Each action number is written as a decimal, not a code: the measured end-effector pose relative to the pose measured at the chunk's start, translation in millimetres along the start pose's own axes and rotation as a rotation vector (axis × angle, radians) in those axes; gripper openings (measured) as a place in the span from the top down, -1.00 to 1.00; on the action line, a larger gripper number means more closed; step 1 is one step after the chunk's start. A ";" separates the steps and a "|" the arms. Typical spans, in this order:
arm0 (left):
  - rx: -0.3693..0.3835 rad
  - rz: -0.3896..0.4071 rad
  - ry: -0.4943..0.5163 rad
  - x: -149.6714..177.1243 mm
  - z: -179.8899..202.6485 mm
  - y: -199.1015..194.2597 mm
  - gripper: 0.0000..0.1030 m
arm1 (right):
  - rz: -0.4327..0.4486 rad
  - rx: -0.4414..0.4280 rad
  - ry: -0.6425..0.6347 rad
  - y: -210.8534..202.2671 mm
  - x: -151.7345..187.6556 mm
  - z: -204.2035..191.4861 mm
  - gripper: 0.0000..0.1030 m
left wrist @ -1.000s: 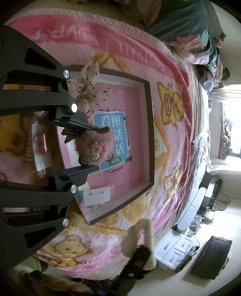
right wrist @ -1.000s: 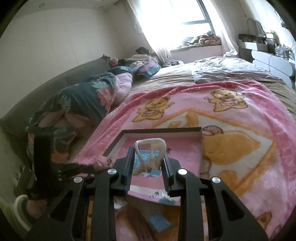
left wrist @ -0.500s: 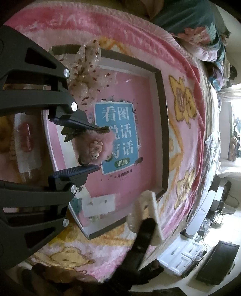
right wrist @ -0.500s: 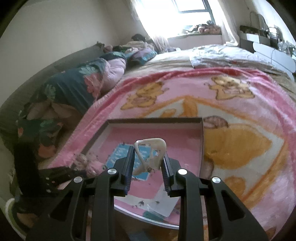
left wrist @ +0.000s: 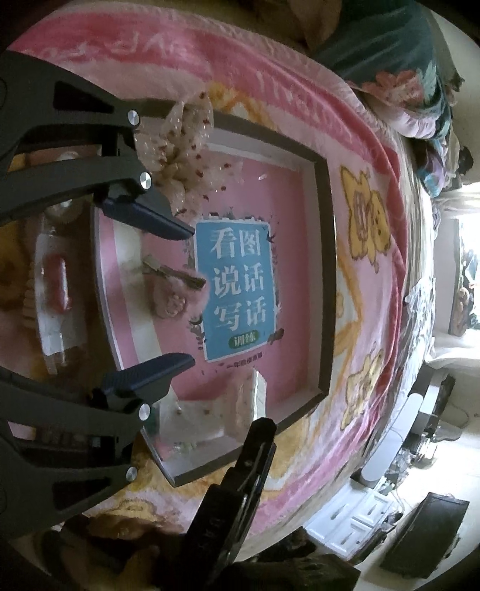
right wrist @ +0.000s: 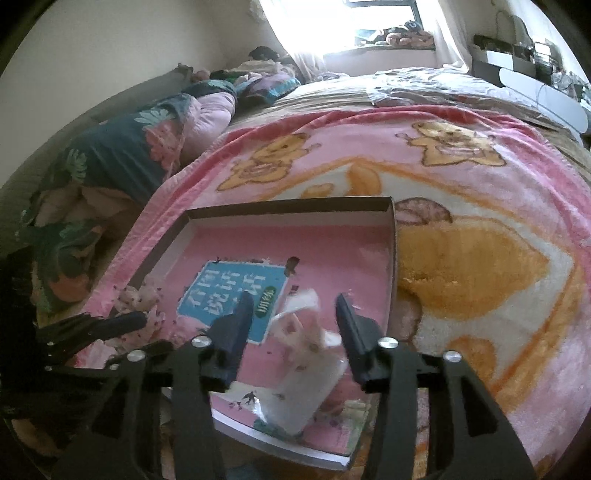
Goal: Organize jewelry
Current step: 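Place the pink clip in the box with the left tool while the right tool places the claw clip, then withdraw both tools from the box back over the blanket, then grasp the brown comb with the right tool while the left tool reaches the coil hair tie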
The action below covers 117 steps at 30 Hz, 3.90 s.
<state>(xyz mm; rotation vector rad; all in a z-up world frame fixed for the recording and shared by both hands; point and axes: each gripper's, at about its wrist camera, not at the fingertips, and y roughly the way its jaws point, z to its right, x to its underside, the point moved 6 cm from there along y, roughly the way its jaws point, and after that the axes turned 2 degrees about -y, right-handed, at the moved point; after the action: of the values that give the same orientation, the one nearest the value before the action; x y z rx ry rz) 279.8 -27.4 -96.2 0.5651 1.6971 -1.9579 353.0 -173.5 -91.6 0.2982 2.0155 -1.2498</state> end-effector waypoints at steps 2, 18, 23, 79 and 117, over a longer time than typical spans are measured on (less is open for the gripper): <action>-0.005 0.006 -0.003 0.7 -1.7 -5.2 -0.13 | 0.014 0.008 -0.006 -6.1 -0.8 -1.5 -0.19; 0.000 0.094 -0.048 -1.7 -8.1 -65.2 -0.78 | 0.177 0.110 -0.090 -93.2 -6.8 -26.7 -0.92; 0.002 0.137 -0.045 -1.8 -7.4 -89.0 -0.81 | 0.211 0.109 -0.086 -119.5 -4.6 -33.1 -0.92; -0.031 0.138 -0.024 93.0 -41.6 -157.6 -0.82 | 0.138 0.112 -0.181 -183.5 98.4 -107.2 -0.92; 0.089 -0.034 -0.001 95.1 -8.1 -59.1 -0.62 | -0.129 0.072 -0.231 -59.4 150.6 -76.9 -0.44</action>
<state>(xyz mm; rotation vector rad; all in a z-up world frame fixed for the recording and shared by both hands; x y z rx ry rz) 168.2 -21.3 -107.5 0.5704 1.6365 -2.0657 179.3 -164.3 -135.2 0.0545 1.8174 -1.3723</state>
